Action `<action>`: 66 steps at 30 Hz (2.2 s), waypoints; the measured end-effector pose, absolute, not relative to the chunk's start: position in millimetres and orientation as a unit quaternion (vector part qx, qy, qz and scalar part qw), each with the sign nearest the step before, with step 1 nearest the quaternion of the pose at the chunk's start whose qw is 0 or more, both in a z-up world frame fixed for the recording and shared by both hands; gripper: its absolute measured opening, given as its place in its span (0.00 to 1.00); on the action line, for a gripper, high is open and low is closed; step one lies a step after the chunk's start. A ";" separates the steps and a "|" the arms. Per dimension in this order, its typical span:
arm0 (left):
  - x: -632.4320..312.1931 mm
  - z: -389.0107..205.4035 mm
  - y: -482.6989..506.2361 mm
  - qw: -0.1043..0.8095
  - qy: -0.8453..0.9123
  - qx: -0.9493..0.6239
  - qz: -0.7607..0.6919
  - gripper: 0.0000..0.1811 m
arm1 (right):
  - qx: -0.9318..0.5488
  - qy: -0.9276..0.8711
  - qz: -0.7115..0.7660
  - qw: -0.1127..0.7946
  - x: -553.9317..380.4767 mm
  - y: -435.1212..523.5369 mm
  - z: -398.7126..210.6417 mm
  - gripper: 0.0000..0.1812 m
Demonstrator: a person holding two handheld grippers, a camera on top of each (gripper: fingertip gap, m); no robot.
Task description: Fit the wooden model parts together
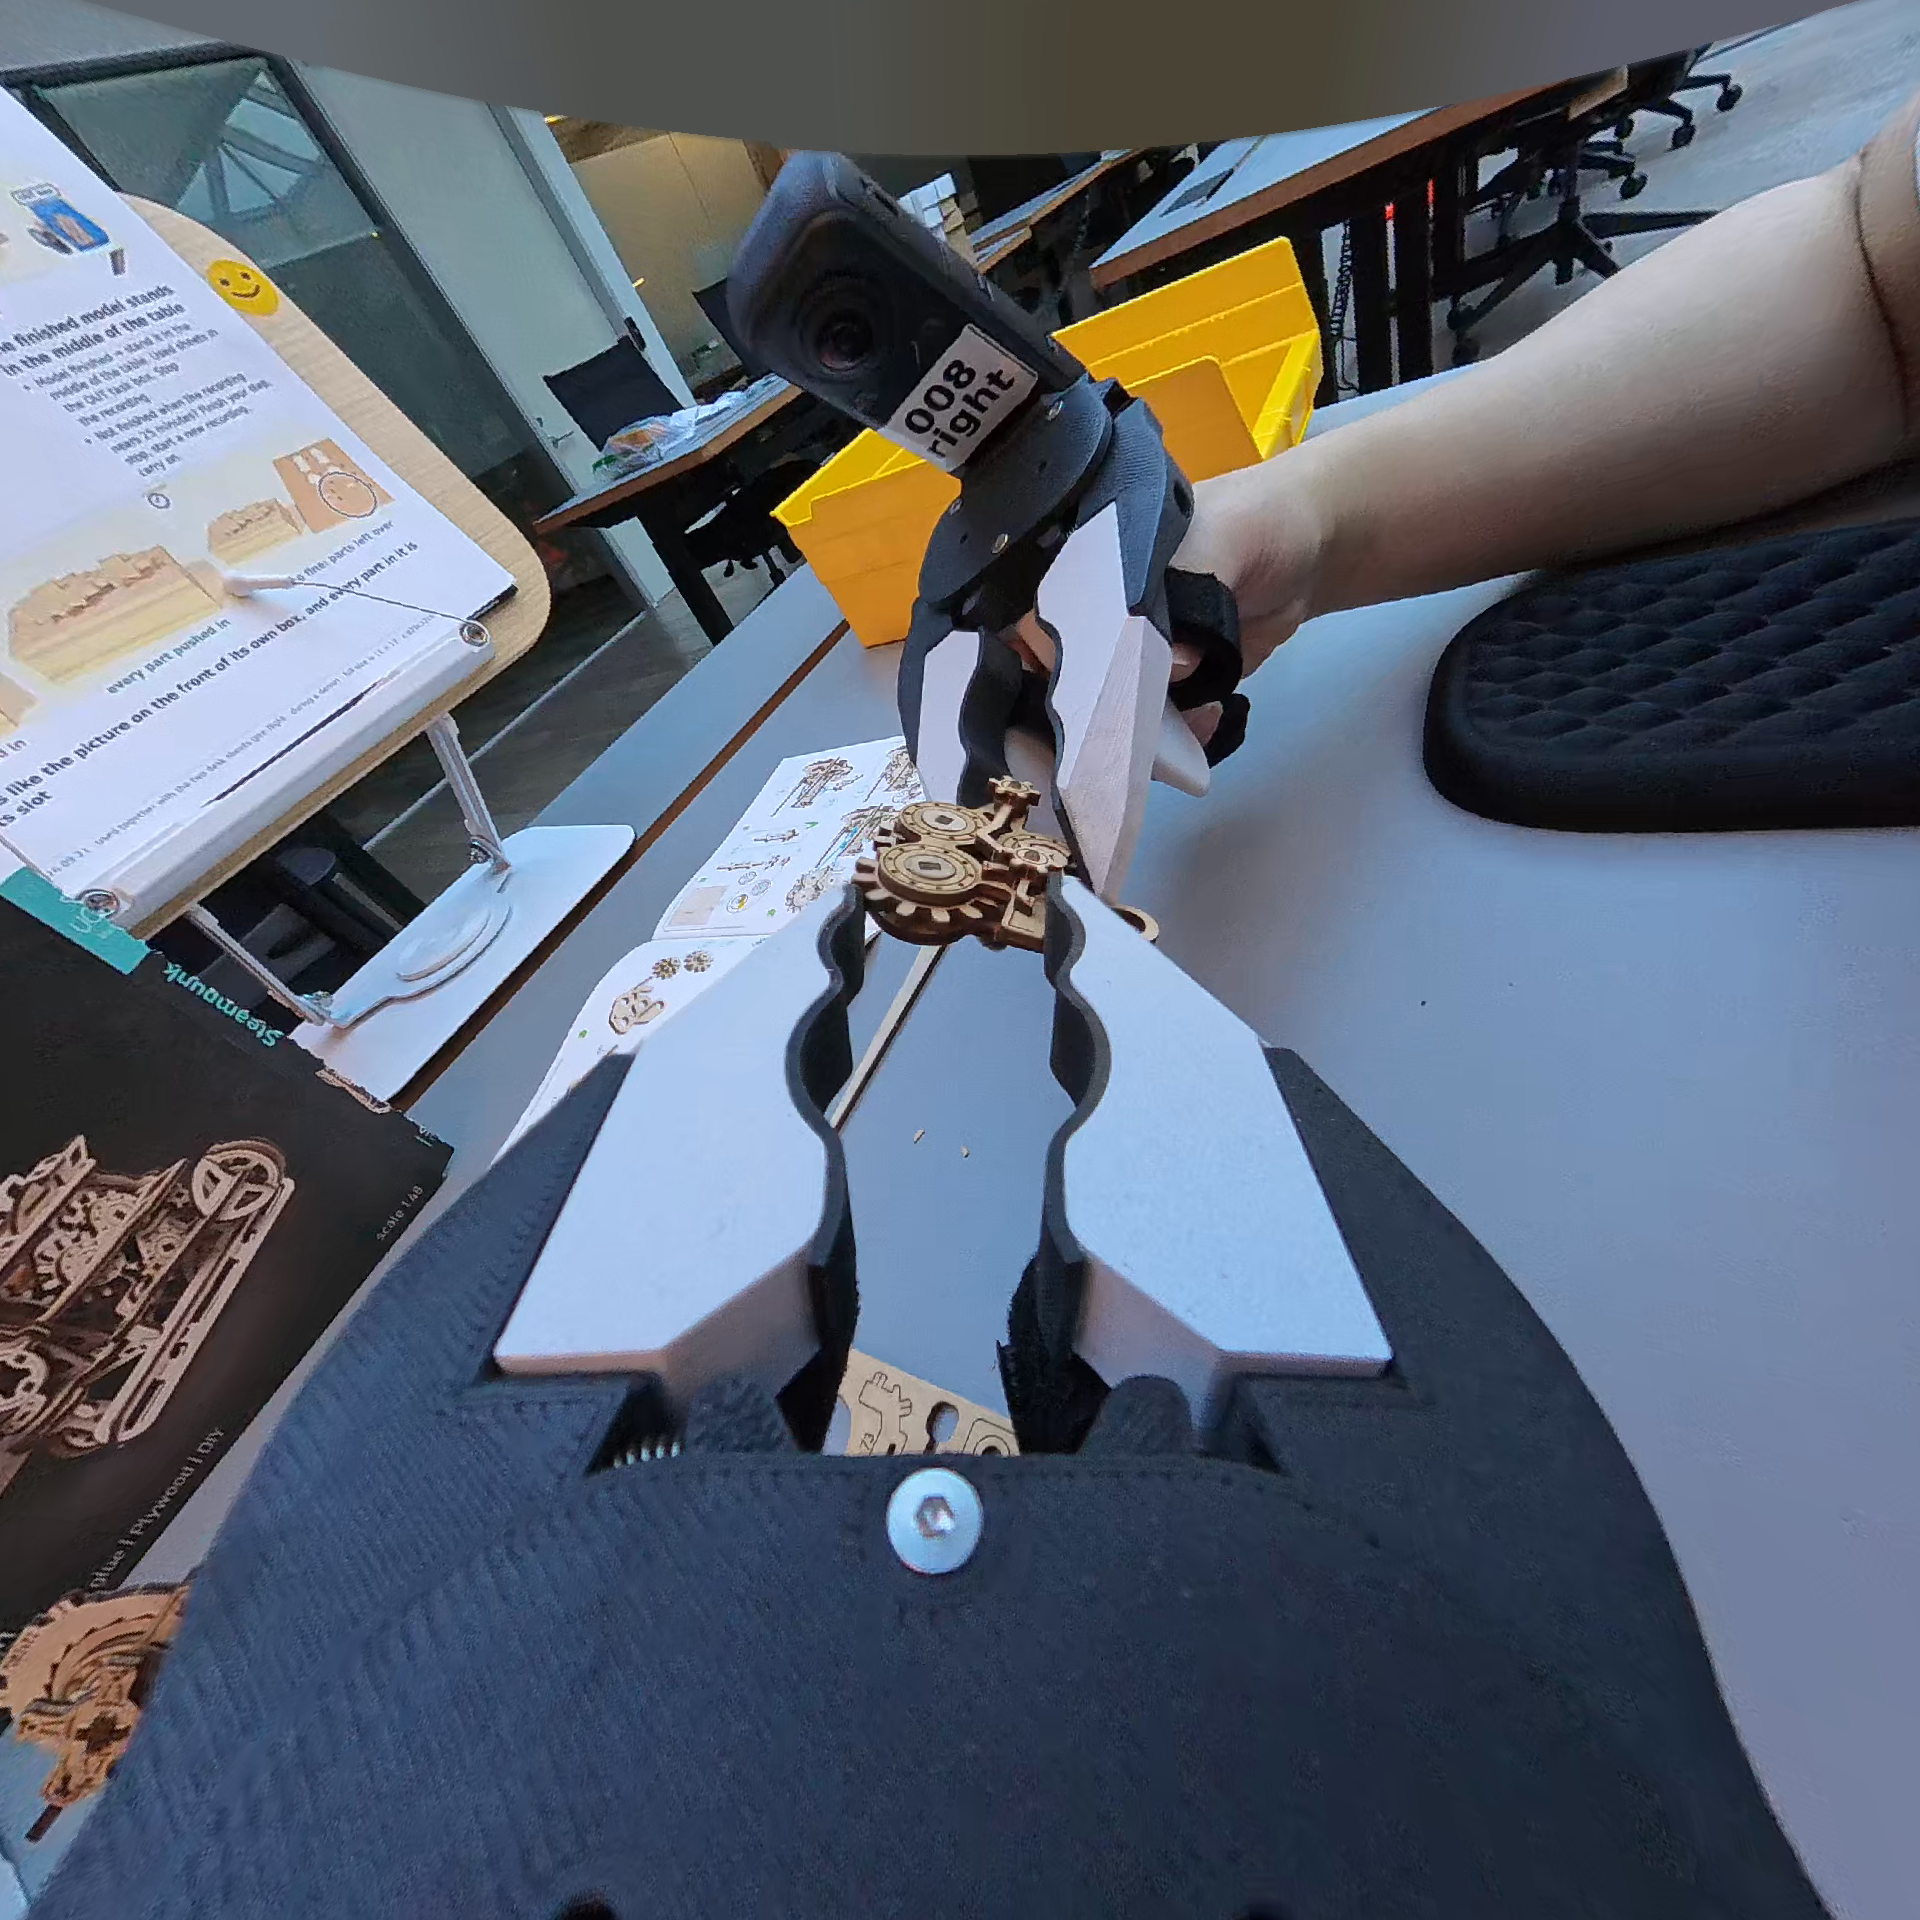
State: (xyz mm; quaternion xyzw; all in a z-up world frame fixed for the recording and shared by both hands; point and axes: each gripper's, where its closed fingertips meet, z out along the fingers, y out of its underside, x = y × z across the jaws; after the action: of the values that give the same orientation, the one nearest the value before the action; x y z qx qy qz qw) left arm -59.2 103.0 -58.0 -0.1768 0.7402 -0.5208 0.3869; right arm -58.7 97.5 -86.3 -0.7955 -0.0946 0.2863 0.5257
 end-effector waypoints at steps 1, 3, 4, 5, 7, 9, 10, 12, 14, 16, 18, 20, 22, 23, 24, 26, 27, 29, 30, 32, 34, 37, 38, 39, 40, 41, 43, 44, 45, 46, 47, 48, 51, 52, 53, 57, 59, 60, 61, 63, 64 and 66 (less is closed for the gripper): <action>-59.6 -57.8 102.6 0.387 0.740 -0.175 -0.521 0.18 | -0.795 -0.094 0.288 0.525 -58.9 97.4 -86.2 0.14; -60.7 -58.2 102.0 0.384 0.742 -0.172 -0.522 0.19 | -0.794 -0.095 0.291 0.525 -59.3 97.0 -85.7 0.14; -61.8 -58.9 100.9 0.381 0.745 -0.167 -0.522 0.21 | -0.793 -0.094 0.294 0.525 -59.4 96.6 -84.8 0.14; -62.7 -59.5 100.3 0.380 0.747 -0.163 -0.520 0.22 | -0.791 -0.093 0.297 0.526 -59.1 96.3 -83.6 0.14; -63.8 -62.1 99.4 0.379 0.754 -0.157 -0.514 0.25 | -0.791 -0.092 0.300 0.525 -58.3 95.6 -82.9 0.14; -60.6 -62.0 102.2 0.391 0.752 -0.163 -0.505 0.21 | -0.793 -0.092 0.294 0.526 -57.6 96.0 -83.5 0.14; -60.1 -62.3 102.6 0.394 0.752 -0.163 -0.503 0.21 | -0.793 -0.093 0.293 0.526 -57.5 96.0 -83.9 0.14; -59.1 -63.5 103.0 0.394 0.752 -0.166 -0.502 0.21 | -0.794 -0.092 0.289 0.527 -56.0 96.4 -84.5 0.14; -58.3 -64.5 103.7 0.394 0.753 -0.168 -0.499 0.21 | -0.795 -0.092 0.285 0.528 -55.6 96.9 -84.8 0.14; -57.2 -63.6 105.2 0.402 0.752 -0.168 -0.495 0.20 | -0.792 -0.088 0.278 0.537 -53.5 98.5 -82.9 0.14; -55.3 -62.9 106.5 0.407 0.750 -0.174 -0.492 0.20 | -0.789 -0.086 0.275 0.543 -51.7 99.1 -81.2 0.14; -54.7 -63.3 106.8 0.405 0.750 -0.177 -0.492 0.20 | -0.787 -0.086 0.272 0.547 -51.1 99.5 -81.0 0.14; -54.4 -62.9 107.5 0.407 0.749 -0.177 -0.492 0.20 | -0.785 -0.085 0.272 0.550 -51.1 100.0 -80.8 0.14; -54.4 -62.9 107.8 0.406 0.750 -0.177 -0.491 0.20 | -0.784 -0.084 0.272 0.551 -50.7 100.4 -80.5 0.14; -54.0 -63.0 108.2 0.405 0.750 -0.179 -0.491 0.20 | -0.784 -0.084 0.270 0.553 -50.5 100.6 -80.3 0.14; -54.2 -63.3 108.3 0.406 0.752 -0.178 -0.489 0.20 | -0.784 -0.086 0.267 0.554 -50.5 100.8 -80.7 0.14; -53.9 -63.7 108.7 0.408 0.752 -0.177 -0.487 0.20 | -0.784 -0.086 0.265 0.555 -50.4 101.1 -80.9 0.14; -53.7 -64.6 109.2 0.406 0.754 -0.178 -0.484 0.20 | -0.784 -0.089 0.257 0.558 -49.9 101.6 -81.0 0.14; -53.6 -64.6 109.7 0.407 0.754 -0.178 -0.483 0.20 | -0.783 -0.090 0.252 0.561 -49.9 101.9 -80.2 0.14; -53.8 -64.4 110.1 0.409 0.755 -0.176 -0.481 0.20 | -0.784 -0.094 0.245 0.563 -49.7 102.3 -79.9 0.14; -53.7 -65.9 110.4 0.410 0.757 -0.175 -0.478 0.19 | -0.785 -0.094 0.242 0.562 -49.6 102.5 -81.1 0.14; -53.3 -67.1 111.5 0.409 0.758 -0.178 -0.475 0.19 | -0.784 -0.090 0.244 0.564 -49.3 103.5 -81.5 0.13; -53.2 -67.5 111.9 0.407 0.759 -0.180 -0.475 0.19 | -0.784 -0.089 0.242 0.565 -49.4 103.8 -81.2 0.13; -53.3 -67.3 112.2 0.406 0.759 -0.181 -0.476 0.20 | -0.783 -0.090 0.242 0.566 -49.7 103.8 -80.7 0.13; -53.7 -66.7 112.1 0.404 0.758 -0.182 -0.478 0.19 | -0.781 -0.090 0.243 0.568 -50.2 103.7 -79.7 0.13; -53.9 -65.9 112.1 0.405 0.757 -0.182 -0.479 0.19 | -0.779 -0.090 0.243 0.571 -50.3 103.8 -78.5 0.13; -54.4 -64.9 111.9 0.406 0.757 -0.181 -0.479 0.19 | -0.779 -0.092 0.240 0.571 -50.6 103.7 -78.6 0.13; -54.2 -65.2 112.3 0.410 0.758 -0.180 -0.475 0.19 | -0.780 -0.092 0.237 0.572 -50.1 104.1 -78.8 0.13; -53.7 -65.4 112.6 0.413 0.758 -0.182 -0.471 0.19 | -0.780 -0.091 0.235 0.573 -49.6 104.2 -78.5 0.13; -53.5 -65.0 112.5 0.416 0.757 -0.183 -0.470 0.19 | -0.778 -0.092 0.235 0.575 -49.6 103.9 -77.6 0.13; -53.6 -63.8 112.3 0.418 0.755 -0.183 -0.471 0.19 | -0.776 -0.092 0.235 0.578 -49.5 103.9 -75.8 0.13; -53.5 -62.7 112.3 0.417 0.753 -0.187 -0.474 0.19 | -0.775 -0.092 0.235 0.580 -49.4 104.0 -74.5 0.13; -54.4 -60.1 111.4 0.416 0.750 -0.185 -0.480 0.19 | -0.771 -0.098 0.234 0.584 -50.6 103.1 -72.2 0.13; -55.1 -58.0 110.5 0.422 0.748 -0.179 -0.480 0.20 | -0.767 -0.103 0.235 0.589 -51.4 102.3 -69.7 0.13; -56.2 -55.3 109.1 0.432 0.743 -0.171 -0.482 0.20 | -0.762 -0.109 0.234 0.594 -52.4 101.2 -66.9 0.13; -56.2 -54.0 106.9 0.464 0.732 -0.155 -0.473 0.20 | -0.761 -0.119 0.221 0.598 -52.5 100.8 -66.5 0.13; -55.3 -55.4 107.2 0.481 0.731 -0.147 -0.461 0.21 | -0.760 -0.117 0.220 0.600 -52.5 101.4 -66.2 0.13; -54.9 -55.8 107.5 0.488 0.731 -0.144 -0.455 0.21 | -0.760 -0.116 0.221 0.600 -52.5 101.5 -66.4 0.13; -54.9 -55.4 107.6 0.492 0.730 -0.143 -0.452 0.21 | -0.760 -0.118 0.218 0.600 -52.7 101.4 -66.6 0.13; -54.2 -55.7 108.3 0.492 0.731 -0.146 -0.450 0.21 | -0.761 -0.119 0.206 0.604 -51.7 102.3 -66.2 0.14; -53.9 -56.1 108.6 0.491 0.732 -0.148 -0.449 0.21 | -0.761 -0.119 0.205 0.604 -51.7 102.2 -66.3 0.14; -54.3 -54.6 108.7 0.488 0.732 -0.152 -0.450 0.20 | -0.755 -0.118 0.209 0.610 -52.1 101.9 -63.2 0.14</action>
State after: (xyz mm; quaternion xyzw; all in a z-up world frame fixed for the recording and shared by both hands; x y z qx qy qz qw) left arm -54.3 108.7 -54.6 -0.1523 0.7320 -0.4500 0.4883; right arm -52.1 101.9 -63.2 -0.7551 -0.1178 0.2093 0.6100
